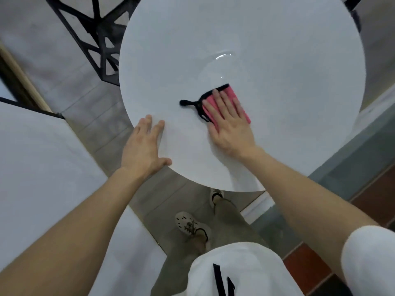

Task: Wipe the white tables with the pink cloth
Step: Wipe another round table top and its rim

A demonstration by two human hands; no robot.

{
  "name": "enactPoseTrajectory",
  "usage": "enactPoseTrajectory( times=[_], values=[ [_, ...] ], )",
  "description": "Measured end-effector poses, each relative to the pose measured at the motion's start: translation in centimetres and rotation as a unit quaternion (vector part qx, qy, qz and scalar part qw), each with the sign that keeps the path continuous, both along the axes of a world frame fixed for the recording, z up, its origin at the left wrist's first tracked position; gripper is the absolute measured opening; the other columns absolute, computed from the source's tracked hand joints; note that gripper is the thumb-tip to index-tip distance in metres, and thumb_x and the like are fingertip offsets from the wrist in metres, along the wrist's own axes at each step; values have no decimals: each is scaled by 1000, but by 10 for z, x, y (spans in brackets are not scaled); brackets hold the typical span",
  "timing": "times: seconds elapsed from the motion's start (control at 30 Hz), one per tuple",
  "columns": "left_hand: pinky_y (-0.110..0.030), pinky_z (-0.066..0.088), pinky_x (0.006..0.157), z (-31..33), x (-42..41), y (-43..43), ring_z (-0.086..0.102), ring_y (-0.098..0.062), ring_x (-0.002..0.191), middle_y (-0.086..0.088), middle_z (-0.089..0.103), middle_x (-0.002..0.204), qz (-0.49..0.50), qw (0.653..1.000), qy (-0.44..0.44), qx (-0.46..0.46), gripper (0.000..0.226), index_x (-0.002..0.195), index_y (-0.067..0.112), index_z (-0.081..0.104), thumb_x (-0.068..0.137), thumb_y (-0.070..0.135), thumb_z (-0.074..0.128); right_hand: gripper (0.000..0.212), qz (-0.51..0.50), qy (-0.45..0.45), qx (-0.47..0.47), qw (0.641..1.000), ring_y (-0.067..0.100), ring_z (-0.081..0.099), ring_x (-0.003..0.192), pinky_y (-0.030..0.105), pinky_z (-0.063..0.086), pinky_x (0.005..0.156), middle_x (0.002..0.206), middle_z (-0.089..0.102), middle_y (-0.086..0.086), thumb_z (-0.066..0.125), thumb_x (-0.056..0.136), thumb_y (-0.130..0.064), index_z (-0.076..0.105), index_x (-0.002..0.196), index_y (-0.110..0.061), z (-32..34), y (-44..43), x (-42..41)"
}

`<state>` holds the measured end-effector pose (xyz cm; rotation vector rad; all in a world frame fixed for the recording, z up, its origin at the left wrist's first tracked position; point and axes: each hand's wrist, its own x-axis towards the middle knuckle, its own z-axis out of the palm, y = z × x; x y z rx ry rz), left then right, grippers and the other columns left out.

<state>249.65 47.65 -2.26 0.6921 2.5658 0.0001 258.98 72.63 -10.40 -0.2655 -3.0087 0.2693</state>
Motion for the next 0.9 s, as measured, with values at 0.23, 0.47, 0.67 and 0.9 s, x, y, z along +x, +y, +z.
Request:
enactPoseTrajectory(
  times=[0.23,0.47,0.67,0.9],
  values=[
    [-51,34,129,1,-3,2,17,-29,165,-5,12,178,11,1000,2,-5,130,169,32,22,67,60,98,77,-194,-114,-16,974,36,9,166,59,-3,134,178,13,14,39,104,-59,23,170,-23,12,63,41],
    [-54,40,124,0,-1,6,16,-28,165,-2,11,178,27,999,8,-15,132,167,33,21,65,57,100,68,-150,-73,-20,986,33,4,168,60,3,134,180,9,15,33,111,-52,21,172,-25,14,40,-44],
    [-44,22,134,0,0,4,12,-32,167,-12,12,180,-10,1000,6,-22,130,170,26,24,68,60,98,63,102,-49,-57,992,28,3,168,60,10,133,181,11,9,38,113,-46,25,172,-27,12,-88,-13],
    [-53,35,128,15,-3,9,20,-40,160,-19,15,174,-71,995,11,-63,126,167,21,18,76,67,90,64,-187,-81,-11,979,19,-1,168,54,5,135,182,4,1,34,113,-45,12,173,-35,13,81,59]
  ],
)
